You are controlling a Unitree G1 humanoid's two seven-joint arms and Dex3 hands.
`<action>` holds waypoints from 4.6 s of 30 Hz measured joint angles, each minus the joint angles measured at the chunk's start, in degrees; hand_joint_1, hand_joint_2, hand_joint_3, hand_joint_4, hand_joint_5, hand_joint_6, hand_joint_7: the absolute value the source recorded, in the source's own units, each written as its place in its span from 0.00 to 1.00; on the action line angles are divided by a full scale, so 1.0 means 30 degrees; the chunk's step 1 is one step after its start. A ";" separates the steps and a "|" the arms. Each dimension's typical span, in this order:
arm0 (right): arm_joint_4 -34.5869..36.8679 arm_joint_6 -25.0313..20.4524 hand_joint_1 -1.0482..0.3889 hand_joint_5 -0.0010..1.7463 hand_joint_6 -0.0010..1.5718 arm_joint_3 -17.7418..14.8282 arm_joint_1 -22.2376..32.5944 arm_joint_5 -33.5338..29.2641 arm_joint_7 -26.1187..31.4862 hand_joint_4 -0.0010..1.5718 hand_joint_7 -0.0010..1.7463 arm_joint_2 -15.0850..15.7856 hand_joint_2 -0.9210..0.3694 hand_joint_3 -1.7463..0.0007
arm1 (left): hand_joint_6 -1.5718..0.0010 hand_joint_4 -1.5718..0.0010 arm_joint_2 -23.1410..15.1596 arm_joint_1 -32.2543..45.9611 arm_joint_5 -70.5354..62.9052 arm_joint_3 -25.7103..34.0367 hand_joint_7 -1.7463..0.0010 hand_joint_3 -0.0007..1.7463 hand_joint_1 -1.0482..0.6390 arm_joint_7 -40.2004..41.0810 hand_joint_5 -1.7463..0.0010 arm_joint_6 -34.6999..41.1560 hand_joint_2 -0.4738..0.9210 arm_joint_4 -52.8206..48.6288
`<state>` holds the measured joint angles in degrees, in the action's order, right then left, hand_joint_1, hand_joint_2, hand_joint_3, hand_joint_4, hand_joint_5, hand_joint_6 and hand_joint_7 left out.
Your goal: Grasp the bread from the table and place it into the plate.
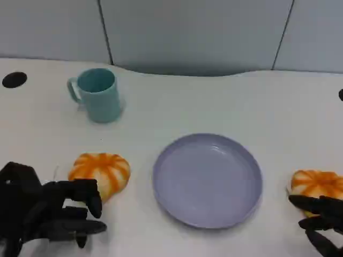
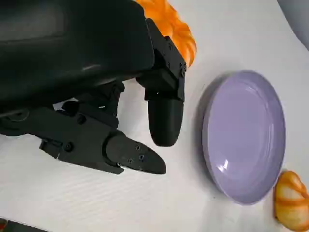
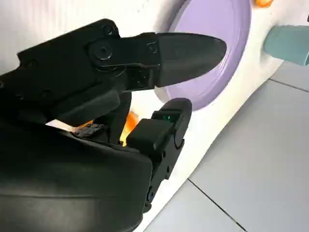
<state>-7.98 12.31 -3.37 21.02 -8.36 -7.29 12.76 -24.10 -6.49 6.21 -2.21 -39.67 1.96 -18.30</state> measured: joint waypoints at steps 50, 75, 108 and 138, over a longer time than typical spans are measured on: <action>-0.1313 -0.1115 0.41 0.43 0.49 0.0738 0.0170 -0.0811 0.0468 0.34 0.00 -0.0643 0.00 0.75 | 0.92 1.00 -0.3309 0.1886 -1.4251 0.0089 0.99 0.03 0.19 0.7620 0.81 -0.7534 1.00 0.8102; -0.1474 -0.0264 0.41 0.44 0.49 0.0645 0.0734 -0.0763 0.0599 0.35 0.00 -0.0575 0.00 0.75 | 0.95 1.00 -0.0837 -0.6542 -1.7083 -0.6430 0.99 0.00 0.32 0.6646 1.00 -0.1945 0.86 -0.2128; -0.1443 0.0347 0.43 0.36 0.47 -0.0133 0.0887 -0.0032 0.0927 0.37 0.00 -0.0671 0.00 0.75 | 0.76 0.83 0.1927 -1.2632 -1.7700 -1.0702 0.96 0.11 0.24 1.2670 0.88 -0.4870 1.00 -1.5718; -0.1010 0.0976 0.43 0.28 0.48 -0.0664 0.0578 0.0279 0.1190 0.42 0.00 -0.0965 0.00 0.76 | 0.69 0.56 0.3530 -1.4462 -1.4638 -0.8805 0.00 0.10 0.46 1.4300 0.00 -0.4347 1.00 -1.8810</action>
<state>-11.01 15.24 -5.36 22.75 -7.52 -3.72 9.86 -13.51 -49.88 -37.70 -28.62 3.23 -11.08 -74.73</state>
